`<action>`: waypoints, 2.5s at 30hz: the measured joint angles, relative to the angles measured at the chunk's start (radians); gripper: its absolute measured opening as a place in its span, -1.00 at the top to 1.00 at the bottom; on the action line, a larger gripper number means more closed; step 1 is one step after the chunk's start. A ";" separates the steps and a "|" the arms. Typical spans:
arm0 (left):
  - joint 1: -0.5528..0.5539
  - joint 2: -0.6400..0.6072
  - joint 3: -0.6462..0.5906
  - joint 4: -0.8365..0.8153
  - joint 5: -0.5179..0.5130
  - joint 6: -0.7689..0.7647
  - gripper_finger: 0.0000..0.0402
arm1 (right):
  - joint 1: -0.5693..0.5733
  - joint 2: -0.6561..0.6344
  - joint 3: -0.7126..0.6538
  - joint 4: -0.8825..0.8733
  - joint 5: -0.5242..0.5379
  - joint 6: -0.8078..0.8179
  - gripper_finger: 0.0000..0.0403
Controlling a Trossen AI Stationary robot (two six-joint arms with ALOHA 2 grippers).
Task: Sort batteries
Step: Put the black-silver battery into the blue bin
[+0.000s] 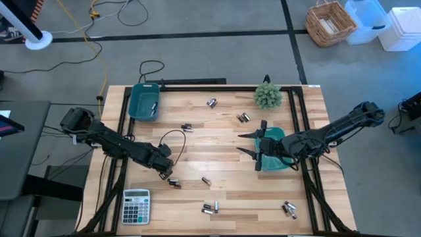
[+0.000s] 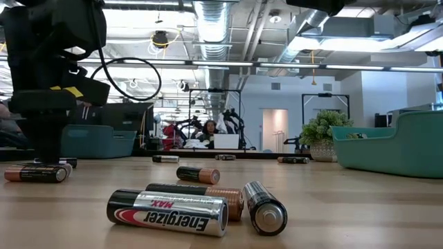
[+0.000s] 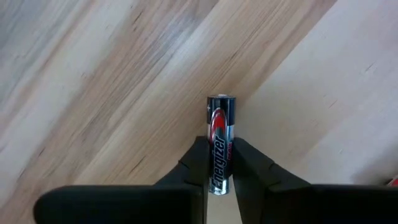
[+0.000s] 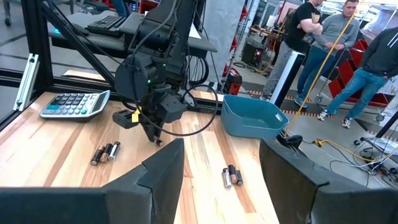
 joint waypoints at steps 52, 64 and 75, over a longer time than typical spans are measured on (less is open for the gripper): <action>0.063 -0.408 0.042 0.717 -0.025 0.950 0.81 | 0.000 0.000 0.000 -0.010 0.000 0.001 -0.11; 0.121 -0.405 0.042 0.979 0.385 1.111 0.81 | 0.000 0.000 0.000 -0.010 0.000 0.000 -0.11; 0.141 -0.405 0.042 0.981 0.395 1.158 0.81 | 0.000 0.000 0.000 -0.010 0.000 -0.002 -0.11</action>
